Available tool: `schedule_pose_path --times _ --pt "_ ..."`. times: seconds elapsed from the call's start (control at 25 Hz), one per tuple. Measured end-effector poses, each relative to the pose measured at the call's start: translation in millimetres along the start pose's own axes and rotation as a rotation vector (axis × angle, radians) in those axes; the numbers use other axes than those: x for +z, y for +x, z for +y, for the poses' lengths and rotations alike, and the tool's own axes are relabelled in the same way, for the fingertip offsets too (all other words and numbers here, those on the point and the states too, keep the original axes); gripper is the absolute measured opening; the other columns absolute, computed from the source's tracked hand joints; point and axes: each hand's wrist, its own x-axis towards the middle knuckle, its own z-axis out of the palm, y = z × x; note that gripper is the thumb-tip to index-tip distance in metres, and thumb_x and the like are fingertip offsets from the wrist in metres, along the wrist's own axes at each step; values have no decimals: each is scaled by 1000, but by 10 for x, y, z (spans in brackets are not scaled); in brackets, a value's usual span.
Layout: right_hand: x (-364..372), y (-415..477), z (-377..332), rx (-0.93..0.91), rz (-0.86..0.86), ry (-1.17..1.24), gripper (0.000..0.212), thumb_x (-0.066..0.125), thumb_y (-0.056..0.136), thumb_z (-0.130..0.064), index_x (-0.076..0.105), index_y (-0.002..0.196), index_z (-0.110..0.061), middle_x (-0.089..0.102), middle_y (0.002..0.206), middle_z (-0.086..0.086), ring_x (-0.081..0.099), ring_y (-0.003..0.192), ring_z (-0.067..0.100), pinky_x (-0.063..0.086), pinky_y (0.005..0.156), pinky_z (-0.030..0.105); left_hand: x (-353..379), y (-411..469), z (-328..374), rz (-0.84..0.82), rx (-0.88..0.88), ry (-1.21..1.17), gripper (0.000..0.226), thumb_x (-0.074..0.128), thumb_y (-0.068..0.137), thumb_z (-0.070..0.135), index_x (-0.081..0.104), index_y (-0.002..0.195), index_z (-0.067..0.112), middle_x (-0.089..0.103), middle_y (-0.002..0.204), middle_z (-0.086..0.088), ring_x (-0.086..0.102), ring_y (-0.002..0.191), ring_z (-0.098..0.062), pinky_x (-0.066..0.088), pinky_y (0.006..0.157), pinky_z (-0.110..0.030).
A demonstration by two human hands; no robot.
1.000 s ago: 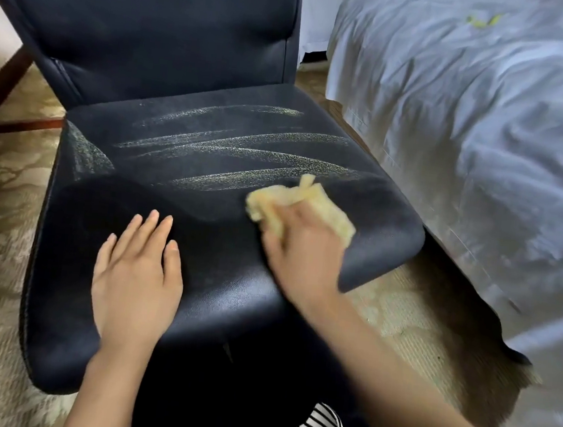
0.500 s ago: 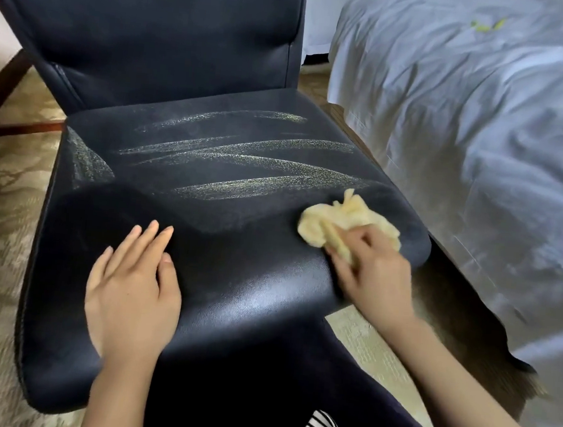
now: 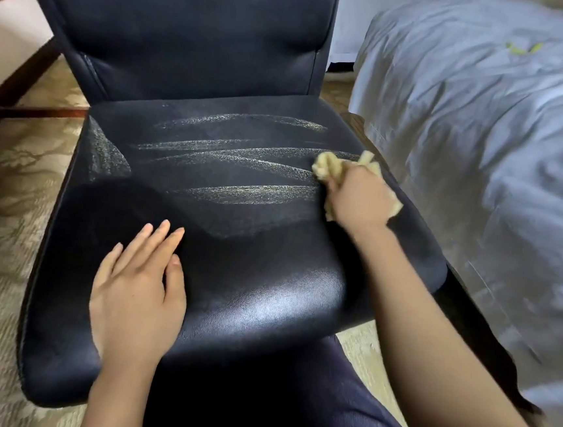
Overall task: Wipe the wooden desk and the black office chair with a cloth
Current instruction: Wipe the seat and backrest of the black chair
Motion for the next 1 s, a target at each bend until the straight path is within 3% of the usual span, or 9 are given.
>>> schedule_pose_path --times 0.12,0.2,0.4,0.52,0.68,0.8,1.0 --pt "108 -380 -543 -282 3 12 28 44 95 -41 60 105 -20 61 106 3 62 91 25 28 57 29 -11 17 11 13 -14 -24 42 39 89 20 65 123 16 57 134 0 45 130 -12 24 114 -35" --pt "121 -610 -666 -431 -49 57 27 44 95 -40 58 105 -19 61 103 2 63 85 25 29 56 28 -23 23 17 9 -20 -29 42 40 90 20 65 122 16 57 133 1 45 130 -11 24 114 -35" --pt "-100 -952 -337 -584 -45 200 16 64 85 -36 70 94 -23 63 78 -2 62 63 23 33 50 23 -45 25 -19 -1 -40 -50 41 40 90 22 65 123 18 57 133 4 44 129 -7 25 114 -35" --pt "-184 -993 -33 -487 1 173 14 70 82 -34 72 90 -23 65 77 0 62 58 27 37 46 24 -41 44 -45 21 -63 -64 40 42 90 24 66 121 20 58 132 5 43 127 -3 26 114 -34" --pt "-243 -733 477 -172 38 85 25 58 89 -41 66 92 -18 62 94 8 60 79 36 35 56 33 -18 55 -47 47 -71 -80 39 43 89 23 66 120 17 59 130 4 40 121 3 26 113 -31" --pt "-238 -421 699 -5 64 14 32 55 89 -43 62 96 -12 59 100 16 59 88 43 43 67 41 -8 42 -46 68 -75 -86 39 44 89 23 66 120 15 60 129 2 39 120 4 28 112 -34" --pt "-60 59 422 48 -4 -2 28 53 91 -37 62 106 -15 59 107 19 57 98 42 44 76 41 0 35 -44 72 -49 -72 38 44 89 20 66 119 12 61 128 0 45 123 -4 29 112 -36"
